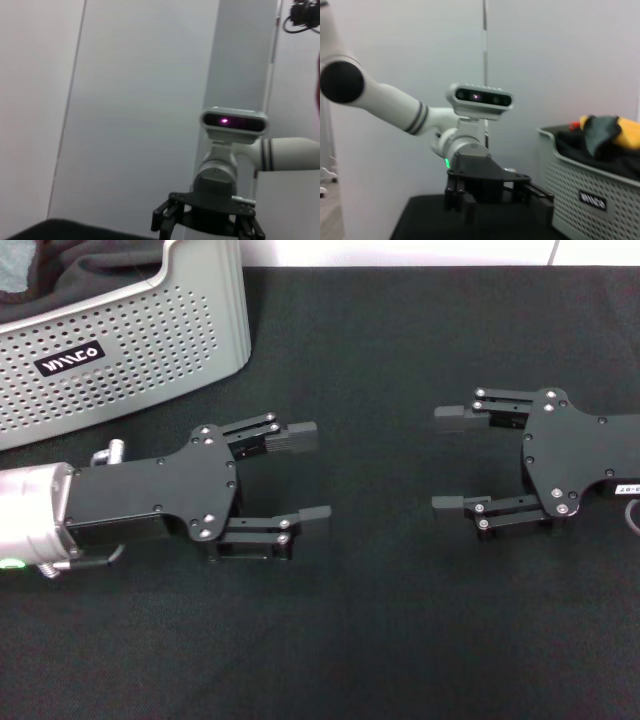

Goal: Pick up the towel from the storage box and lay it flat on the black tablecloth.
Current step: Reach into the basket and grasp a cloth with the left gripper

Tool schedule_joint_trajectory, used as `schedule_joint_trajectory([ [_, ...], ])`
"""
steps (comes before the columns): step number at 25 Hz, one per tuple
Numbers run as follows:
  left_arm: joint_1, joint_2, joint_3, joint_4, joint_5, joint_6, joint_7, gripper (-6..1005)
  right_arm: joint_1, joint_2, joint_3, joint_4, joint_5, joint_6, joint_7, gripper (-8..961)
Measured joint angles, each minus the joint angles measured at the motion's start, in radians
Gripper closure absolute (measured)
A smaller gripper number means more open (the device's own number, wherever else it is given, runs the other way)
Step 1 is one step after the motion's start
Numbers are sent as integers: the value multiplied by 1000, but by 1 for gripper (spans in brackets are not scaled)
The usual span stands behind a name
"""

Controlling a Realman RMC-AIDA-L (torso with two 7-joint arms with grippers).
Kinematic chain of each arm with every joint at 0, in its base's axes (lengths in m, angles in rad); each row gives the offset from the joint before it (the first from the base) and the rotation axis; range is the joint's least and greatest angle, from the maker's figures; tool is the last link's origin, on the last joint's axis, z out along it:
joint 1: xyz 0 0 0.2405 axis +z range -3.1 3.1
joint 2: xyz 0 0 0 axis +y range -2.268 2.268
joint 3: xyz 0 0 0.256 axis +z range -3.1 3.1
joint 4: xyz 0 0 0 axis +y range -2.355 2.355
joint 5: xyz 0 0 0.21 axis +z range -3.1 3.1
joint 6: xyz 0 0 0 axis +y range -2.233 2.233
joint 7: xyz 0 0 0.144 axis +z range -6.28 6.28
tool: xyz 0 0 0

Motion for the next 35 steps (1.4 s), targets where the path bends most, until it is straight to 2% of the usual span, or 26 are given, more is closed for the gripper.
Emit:
schedule_joint_trajectory([
  [7,-4,14,-2,72,-32,69,-13,137,40,-4,0,-27,12,-69,27,82],
  [14,-6,11,-12,75,-34,67,-19,150,38,-2,1,-28,12,-81,36,81],
  [16,2,4,-65,71,-34,56,-16,154,35,-2,12,-21,12,-73,35,81],
  [22,50,-47,-373,64,-49,-17,15,165,13,-4,68,13,10,-66,24,82],
  [24,50,-47,-373,64,-49,-17,15,169,0,-4,83,14,8,-65,11,82],
  [25,60,-58,-432,58,-60,-32,37,171,-6,-3,90,18,8,-65,4,82],
  [26,60,-58,-432,58,-60,-32,37,173,-8,-4,93,21,8,-65,1,82],
  [27,72,-65,-503,10,-101,-57,126,175,-10,-5,97,24,8,-64,-2,82],
  [30,77,-66,-518,-48,-165,-86,291,181,-10,-6,114,36,3,-60,-5,82],
  [35,57,-70,-514,-106,-175,-111,469,190,-1,-7,118,53,1,-50,-5,82],
])
